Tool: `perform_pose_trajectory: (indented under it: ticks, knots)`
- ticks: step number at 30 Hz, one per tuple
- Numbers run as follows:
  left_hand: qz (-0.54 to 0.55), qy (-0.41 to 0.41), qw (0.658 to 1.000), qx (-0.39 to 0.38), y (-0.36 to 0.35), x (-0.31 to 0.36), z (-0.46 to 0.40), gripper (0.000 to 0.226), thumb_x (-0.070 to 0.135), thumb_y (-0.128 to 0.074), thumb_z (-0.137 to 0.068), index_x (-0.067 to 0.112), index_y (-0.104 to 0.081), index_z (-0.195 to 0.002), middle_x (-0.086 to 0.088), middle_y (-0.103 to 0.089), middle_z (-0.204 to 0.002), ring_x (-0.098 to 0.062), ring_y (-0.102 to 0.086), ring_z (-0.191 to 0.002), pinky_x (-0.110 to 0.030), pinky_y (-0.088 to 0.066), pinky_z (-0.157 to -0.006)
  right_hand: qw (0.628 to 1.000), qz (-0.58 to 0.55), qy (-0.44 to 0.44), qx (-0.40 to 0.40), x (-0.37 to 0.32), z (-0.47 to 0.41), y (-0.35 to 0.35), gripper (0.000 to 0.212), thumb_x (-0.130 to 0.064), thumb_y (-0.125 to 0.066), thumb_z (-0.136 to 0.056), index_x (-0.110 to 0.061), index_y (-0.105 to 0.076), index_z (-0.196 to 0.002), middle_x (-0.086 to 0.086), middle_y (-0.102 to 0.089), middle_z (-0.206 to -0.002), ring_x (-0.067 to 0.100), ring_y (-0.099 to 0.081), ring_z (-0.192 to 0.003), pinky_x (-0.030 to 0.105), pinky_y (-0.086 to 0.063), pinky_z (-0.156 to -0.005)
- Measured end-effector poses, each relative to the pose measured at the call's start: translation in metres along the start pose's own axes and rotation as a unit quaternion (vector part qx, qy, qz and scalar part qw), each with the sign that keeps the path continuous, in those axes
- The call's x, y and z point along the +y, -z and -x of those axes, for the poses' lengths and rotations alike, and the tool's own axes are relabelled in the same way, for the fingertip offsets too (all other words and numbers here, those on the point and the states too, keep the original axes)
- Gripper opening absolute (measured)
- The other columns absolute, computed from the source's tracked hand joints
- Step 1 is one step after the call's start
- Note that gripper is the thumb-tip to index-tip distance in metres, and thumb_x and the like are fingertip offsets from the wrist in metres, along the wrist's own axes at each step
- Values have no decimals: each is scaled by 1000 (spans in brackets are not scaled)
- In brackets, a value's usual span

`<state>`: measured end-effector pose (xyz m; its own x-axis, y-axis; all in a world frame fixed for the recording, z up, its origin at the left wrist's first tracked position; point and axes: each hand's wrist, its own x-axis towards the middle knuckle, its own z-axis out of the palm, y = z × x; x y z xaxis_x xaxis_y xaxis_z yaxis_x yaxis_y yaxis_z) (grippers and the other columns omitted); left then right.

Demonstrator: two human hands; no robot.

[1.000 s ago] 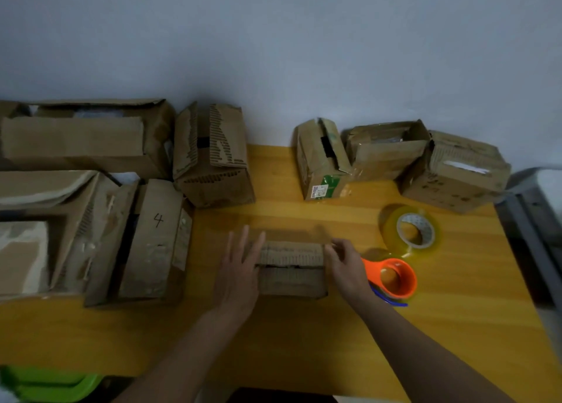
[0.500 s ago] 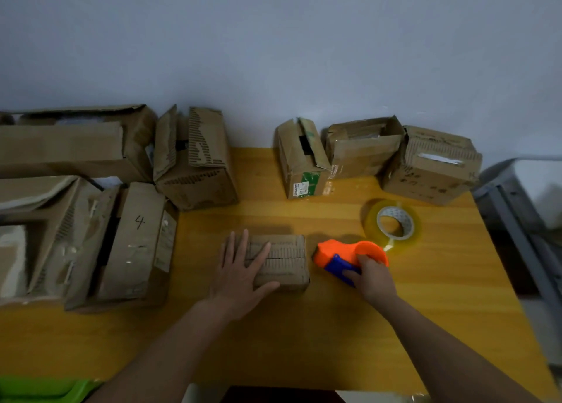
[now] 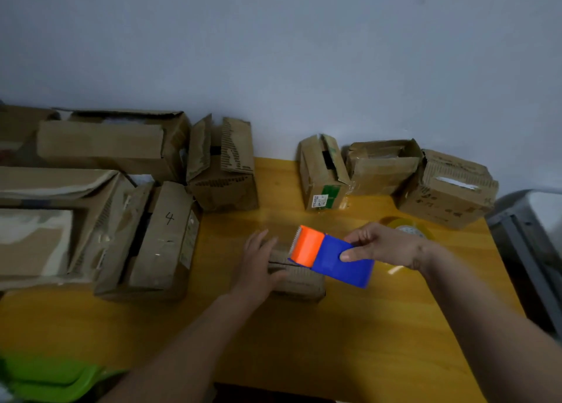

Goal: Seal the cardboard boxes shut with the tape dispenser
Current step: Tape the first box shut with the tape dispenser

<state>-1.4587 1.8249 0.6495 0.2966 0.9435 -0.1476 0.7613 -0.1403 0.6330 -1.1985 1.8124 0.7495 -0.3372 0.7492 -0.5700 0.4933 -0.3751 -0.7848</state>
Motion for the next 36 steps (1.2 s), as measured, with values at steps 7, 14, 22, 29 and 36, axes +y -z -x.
perform_pose_trajectory:
  ticks: [7,14,22,29,36]
  knots:
    - [410,180,893,-49,49,33,1,38,-6,-42,-95,18,-71,-98,8,-70,-94,0,-67,-84,-18,-54,-77,998,49,-25,-22,-25,-13,-7,45,-37,-72,-73,-9,-71,-108,7,-73,-107,21,-67,-103,46,-48,-99]
    - [415,139,883,-172,58,28,6,30,3,-47,-98,6,-59,-125,-12,-66,-117,-22,-64,-109,-36,-50,-98,995,87,-24,-37,-35,-8,-8,38,-33,-72,-78,-9,-71,-107,7,-72,-105,21,-67,-102,43,-50,-99]
    - [488,105,827,-259,71,41,-2,28,-3,-56,-91,7,-64,-116,-13,-68,-116,-27,-65,-109,-36,-54,-89,998,51,7,-28,-31,14,16,34,-23,-69,-83,-6,-69,-112,8,-71,-110,21,-66,-106,41,-49,-99]
    - [503,93,821,-252,75,59,-7,32,-1,-61,-88,11,-65,-116,-14,-69,-110,-23,-69,-99,-31,-55,-82,999,-15,42,-18,-12,25,26,41,-23,-68,-80,-6,-65,-118,11,-69,-114,24,-63,-110,41,-46,-101]
    - [428,45,884,-184,78,76,-9,13,11,-62,-90,14,-74,-94,-2,-73,-89,-12,-69,-84,-23,-55,-74,993,-82,72,-37,4,27,27,36,-14,-62,-85,-3,-62,-120,18,-65,-121,32,-59,-117,46,-43,-106]
